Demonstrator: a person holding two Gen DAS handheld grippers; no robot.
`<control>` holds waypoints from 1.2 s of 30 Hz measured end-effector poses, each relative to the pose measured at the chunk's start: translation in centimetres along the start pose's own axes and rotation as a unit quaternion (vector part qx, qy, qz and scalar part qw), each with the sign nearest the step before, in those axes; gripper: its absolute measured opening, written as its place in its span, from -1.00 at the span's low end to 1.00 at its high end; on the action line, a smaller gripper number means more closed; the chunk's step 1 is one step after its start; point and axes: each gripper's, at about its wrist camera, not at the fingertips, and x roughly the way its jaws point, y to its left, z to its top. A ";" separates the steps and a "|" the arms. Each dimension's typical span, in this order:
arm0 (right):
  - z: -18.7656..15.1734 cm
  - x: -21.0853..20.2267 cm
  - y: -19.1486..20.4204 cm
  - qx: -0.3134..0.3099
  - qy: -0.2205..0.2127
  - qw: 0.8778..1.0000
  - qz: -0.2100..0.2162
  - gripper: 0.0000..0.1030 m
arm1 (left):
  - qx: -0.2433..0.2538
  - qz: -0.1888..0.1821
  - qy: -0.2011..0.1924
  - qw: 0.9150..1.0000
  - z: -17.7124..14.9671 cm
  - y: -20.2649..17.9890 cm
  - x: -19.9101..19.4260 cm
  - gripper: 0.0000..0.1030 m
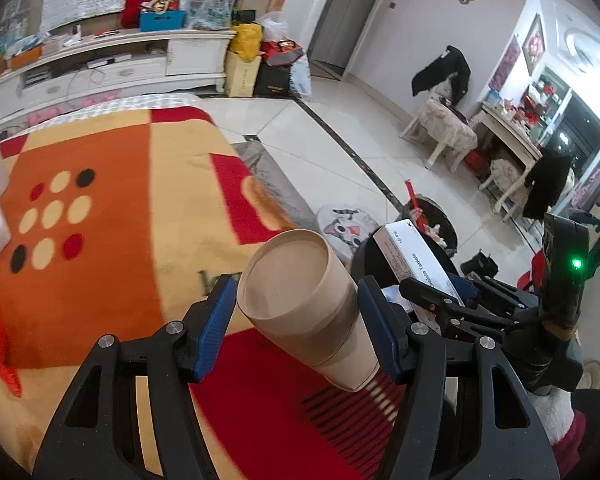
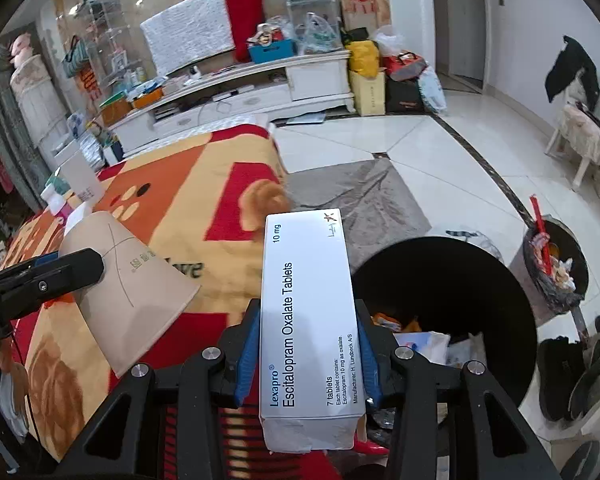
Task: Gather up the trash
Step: 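Carry the paper tube and Lexapro box in both tools over the black bin, then open the left tool dropping the tube while the right tool drops the box into the bin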
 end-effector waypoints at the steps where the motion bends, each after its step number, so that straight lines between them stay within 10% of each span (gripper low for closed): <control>1: -0.1 -0.2 -0.5 0.003 0.000 1.000 -0.002 -0.19 | 0.003 -0.002 0.002 1.000 0.1 -0.4 0.3 0.20; 36: -2.6 0.4 -11.4 0.103 0.014 0.994 -0.045 -0.19 | 0.041 -0.034 0.053 0.997 1.0 -8.1 9.7 0.19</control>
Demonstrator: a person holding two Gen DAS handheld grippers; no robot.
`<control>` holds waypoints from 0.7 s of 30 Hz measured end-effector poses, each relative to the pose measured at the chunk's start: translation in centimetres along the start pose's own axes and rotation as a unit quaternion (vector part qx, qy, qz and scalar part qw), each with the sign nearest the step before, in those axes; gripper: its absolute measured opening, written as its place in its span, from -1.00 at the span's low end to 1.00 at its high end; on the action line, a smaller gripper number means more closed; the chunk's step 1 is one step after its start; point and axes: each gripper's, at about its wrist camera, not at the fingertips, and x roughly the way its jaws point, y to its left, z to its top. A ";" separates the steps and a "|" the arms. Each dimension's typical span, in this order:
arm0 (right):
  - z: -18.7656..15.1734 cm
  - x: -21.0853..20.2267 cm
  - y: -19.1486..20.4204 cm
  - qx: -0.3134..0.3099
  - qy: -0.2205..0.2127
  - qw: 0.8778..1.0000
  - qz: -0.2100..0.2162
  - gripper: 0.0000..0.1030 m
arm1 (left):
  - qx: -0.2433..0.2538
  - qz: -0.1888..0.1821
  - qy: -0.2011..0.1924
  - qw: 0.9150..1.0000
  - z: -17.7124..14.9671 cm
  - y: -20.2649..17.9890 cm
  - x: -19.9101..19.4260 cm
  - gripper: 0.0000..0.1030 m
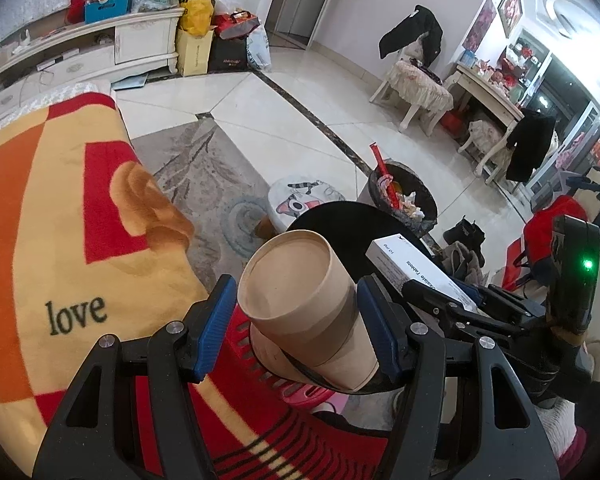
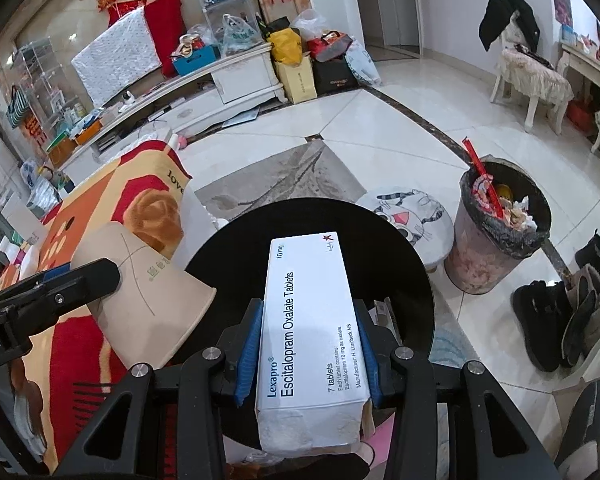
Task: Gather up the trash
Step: 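Open the left tool dropping the tube while the right tool drops the box into the bin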
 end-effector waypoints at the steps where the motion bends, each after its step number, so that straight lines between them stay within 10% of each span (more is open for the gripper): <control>1: 0.0 0.1 -0.1 0.002 0.001 1.000 0.001 -0.19 | -0.001 -0.001 0.002 1.000 -0.1 0.0 0.1 0.19; 8: 0.0 0.3 -1.7 0.047 -0.001 0.999 0.003 0.28 | -0.009 -0.036 0.007 0.999 0.0 -0.2 1.0 0.21; 21: -0.6 0.8 -0.5 0.039 0.009 0.999 0.006 0.28 | 0.000 0.002 0.005 1.000 -0.9 0.5 -0.3 0.21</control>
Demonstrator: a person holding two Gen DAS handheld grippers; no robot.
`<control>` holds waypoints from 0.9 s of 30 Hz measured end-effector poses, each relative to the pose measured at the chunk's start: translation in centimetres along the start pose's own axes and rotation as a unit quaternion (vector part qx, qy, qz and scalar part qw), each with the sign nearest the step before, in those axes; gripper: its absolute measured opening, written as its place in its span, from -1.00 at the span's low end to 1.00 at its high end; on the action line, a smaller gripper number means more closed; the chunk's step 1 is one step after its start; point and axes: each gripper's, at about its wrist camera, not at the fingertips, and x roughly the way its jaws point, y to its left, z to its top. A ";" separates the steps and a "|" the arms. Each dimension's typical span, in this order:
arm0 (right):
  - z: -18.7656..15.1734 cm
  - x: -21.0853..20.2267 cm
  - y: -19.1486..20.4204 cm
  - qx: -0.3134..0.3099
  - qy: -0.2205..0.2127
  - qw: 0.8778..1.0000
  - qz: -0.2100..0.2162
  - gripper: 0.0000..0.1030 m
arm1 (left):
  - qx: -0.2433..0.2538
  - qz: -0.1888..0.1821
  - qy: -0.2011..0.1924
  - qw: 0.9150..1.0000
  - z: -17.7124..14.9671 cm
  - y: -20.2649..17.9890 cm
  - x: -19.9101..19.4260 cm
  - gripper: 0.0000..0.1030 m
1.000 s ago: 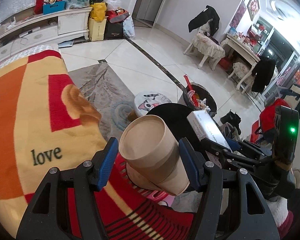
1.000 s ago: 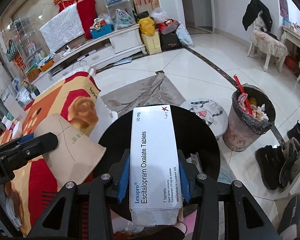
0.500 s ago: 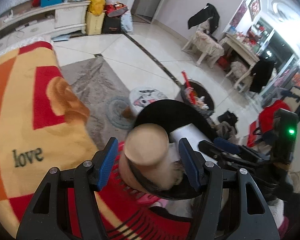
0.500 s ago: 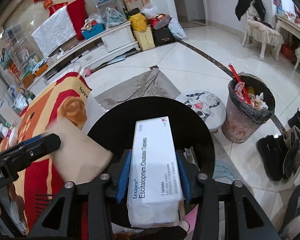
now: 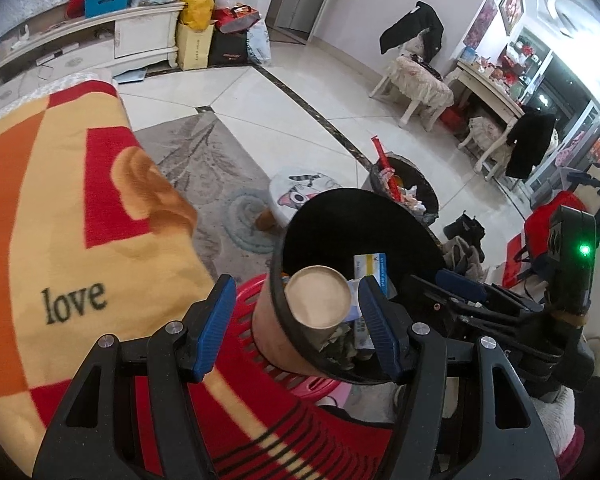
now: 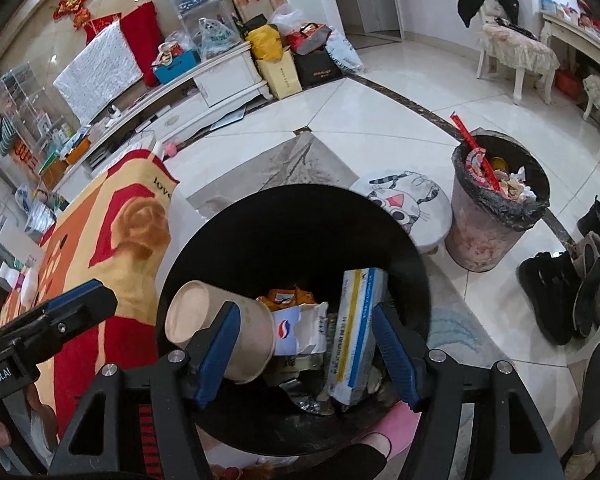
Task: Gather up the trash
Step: 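Open the left tool dropping the tube while the right tool drops the box into the bin, then move both open tools back to the table toward the red bag and sponge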
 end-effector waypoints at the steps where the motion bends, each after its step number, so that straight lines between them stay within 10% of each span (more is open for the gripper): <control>1: -0.1 0.0 0.3 -0.004 0.001 1.000 0.000 0.28 | 0.000 0.005 -0.003 1.000 0.0 0.2 -0.2 0.21; 27: -1.1 0.7 15.8 -0.124 0.015 0.990 0.062 0.35 | -0.079 0.110 -0.047 0.990 -4.4 12.4 -9.7 0.21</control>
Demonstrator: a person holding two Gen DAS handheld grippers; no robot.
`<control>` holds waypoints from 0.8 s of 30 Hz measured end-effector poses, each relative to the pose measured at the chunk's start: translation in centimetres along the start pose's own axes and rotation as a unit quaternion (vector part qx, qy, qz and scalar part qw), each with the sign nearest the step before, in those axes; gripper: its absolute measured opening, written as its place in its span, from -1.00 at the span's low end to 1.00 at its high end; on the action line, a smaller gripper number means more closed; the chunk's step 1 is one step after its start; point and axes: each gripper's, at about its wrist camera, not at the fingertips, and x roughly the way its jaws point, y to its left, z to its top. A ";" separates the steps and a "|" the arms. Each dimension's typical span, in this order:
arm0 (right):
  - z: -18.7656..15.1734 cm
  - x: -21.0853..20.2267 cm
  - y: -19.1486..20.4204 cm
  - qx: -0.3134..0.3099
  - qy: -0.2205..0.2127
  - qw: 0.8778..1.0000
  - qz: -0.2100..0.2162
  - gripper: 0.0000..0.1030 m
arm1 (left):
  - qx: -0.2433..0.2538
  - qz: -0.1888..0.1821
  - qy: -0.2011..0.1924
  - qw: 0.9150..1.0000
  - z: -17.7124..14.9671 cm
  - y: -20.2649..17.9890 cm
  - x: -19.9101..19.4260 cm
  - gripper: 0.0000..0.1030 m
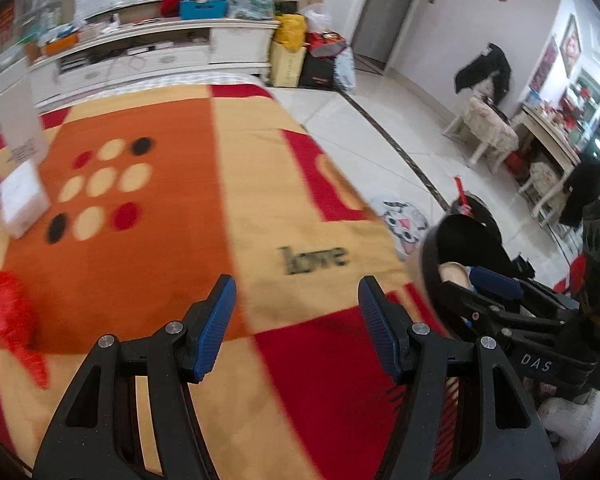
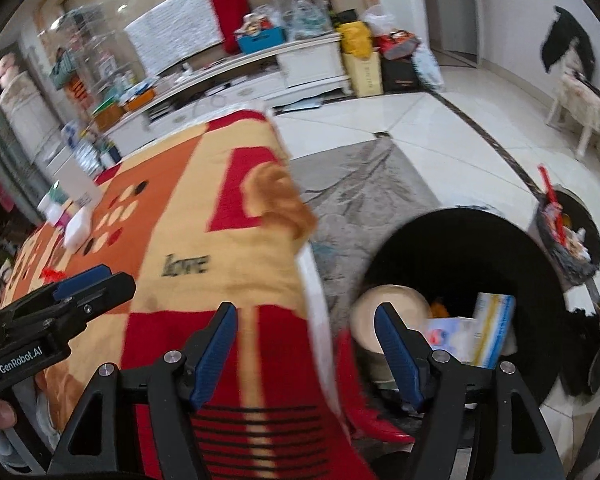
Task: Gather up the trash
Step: 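Move both open tools back to the table toward the red bag and sponge, then grasp the red plastic bag with the left tool while the right tool grasps the white sponge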
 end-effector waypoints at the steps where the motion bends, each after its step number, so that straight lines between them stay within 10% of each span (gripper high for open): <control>1: 0.1 0.4 0.9 -0.008 0.004 1.000 0.004 0.35 | -0.008 0.007 -0.001 1.000 -0.1 1.2 -0.6 0.21; 24: -0.2 5.9 17.8 -0.135 0.054 0.985 0.094 0.39 | -0.180 0.104 -0.023 0.978 -3.6 19.8 -7.6 0.23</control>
